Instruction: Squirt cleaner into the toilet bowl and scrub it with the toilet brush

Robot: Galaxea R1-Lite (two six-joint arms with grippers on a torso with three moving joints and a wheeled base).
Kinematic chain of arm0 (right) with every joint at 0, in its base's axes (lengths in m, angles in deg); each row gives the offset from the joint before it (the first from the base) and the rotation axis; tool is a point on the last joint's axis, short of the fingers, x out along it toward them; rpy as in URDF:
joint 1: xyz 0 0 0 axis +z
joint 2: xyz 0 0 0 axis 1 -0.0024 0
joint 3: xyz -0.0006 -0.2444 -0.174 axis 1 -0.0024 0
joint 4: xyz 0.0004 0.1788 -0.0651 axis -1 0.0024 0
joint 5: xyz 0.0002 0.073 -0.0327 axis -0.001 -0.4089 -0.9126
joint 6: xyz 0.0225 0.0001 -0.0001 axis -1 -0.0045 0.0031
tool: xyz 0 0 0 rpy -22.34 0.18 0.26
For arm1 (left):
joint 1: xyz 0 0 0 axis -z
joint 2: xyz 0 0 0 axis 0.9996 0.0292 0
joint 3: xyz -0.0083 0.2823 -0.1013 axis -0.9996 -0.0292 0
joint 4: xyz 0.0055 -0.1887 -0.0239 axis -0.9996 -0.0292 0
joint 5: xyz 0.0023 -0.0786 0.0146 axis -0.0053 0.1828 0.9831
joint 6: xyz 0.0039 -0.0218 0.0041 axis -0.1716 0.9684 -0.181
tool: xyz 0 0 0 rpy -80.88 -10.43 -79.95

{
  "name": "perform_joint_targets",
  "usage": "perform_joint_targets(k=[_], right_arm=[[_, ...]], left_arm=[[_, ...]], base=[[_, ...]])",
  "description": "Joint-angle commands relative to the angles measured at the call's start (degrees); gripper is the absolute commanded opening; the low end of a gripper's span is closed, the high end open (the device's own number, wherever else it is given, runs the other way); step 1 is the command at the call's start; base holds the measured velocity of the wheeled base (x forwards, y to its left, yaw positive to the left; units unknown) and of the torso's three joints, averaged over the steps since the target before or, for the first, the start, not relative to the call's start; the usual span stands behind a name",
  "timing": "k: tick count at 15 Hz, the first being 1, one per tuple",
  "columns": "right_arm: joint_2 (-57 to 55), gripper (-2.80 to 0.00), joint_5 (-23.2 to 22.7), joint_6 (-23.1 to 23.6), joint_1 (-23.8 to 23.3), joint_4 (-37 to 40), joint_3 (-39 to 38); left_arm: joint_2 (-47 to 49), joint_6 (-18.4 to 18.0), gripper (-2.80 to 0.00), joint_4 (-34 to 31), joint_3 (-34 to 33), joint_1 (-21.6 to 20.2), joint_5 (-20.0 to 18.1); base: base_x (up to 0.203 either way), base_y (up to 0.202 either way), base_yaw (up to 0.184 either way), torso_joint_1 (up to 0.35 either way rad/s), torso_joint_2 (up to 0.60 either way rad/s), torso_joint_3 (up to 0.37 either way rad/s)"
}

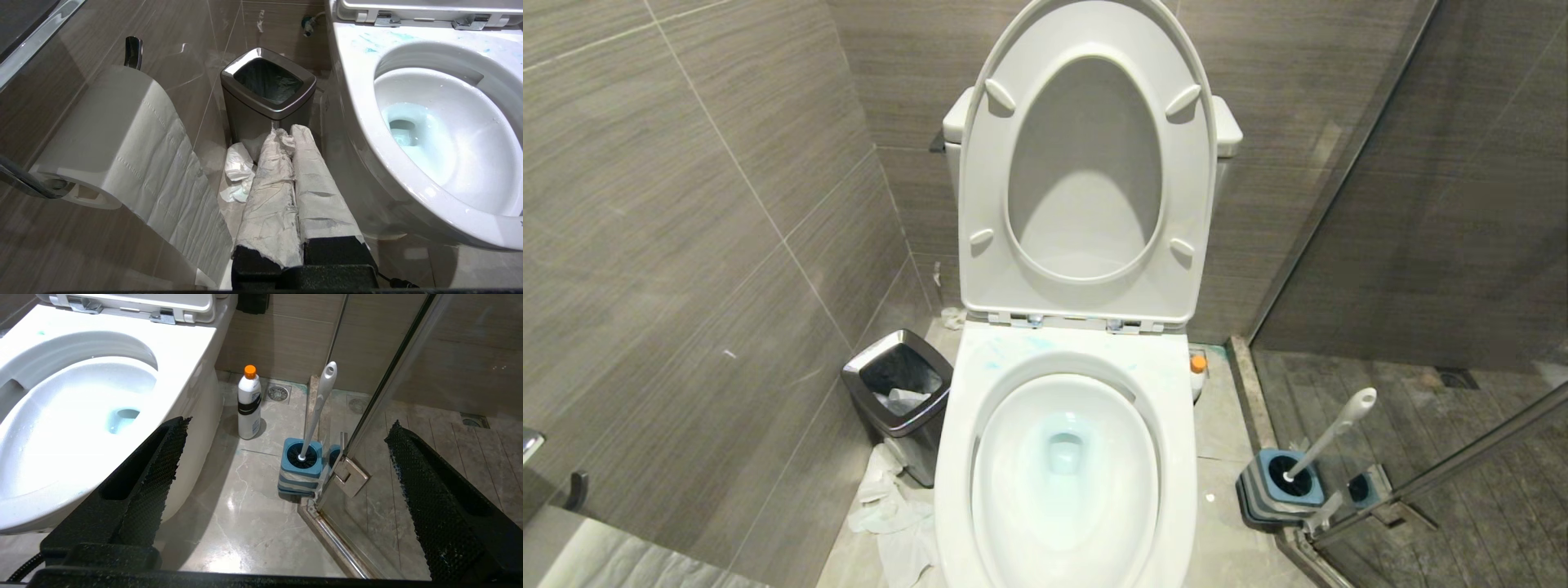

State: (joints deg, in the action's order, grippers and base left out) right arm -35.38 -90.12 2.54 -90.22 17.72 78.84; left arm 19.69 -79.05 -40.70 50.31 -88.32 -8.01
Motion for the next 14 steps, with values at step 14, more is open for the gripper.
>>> perform_joint_targets(k=[14], right_arm=[[0.1,0.0,-0.1,0.0,0.0,0.0,-0.6]], left_arm=[[0.0,0.0,-2.8,0.0,-0.4,0.0,0.0]], base=[[0.0,0.0,0.0,0.0,0.0,0.0]])
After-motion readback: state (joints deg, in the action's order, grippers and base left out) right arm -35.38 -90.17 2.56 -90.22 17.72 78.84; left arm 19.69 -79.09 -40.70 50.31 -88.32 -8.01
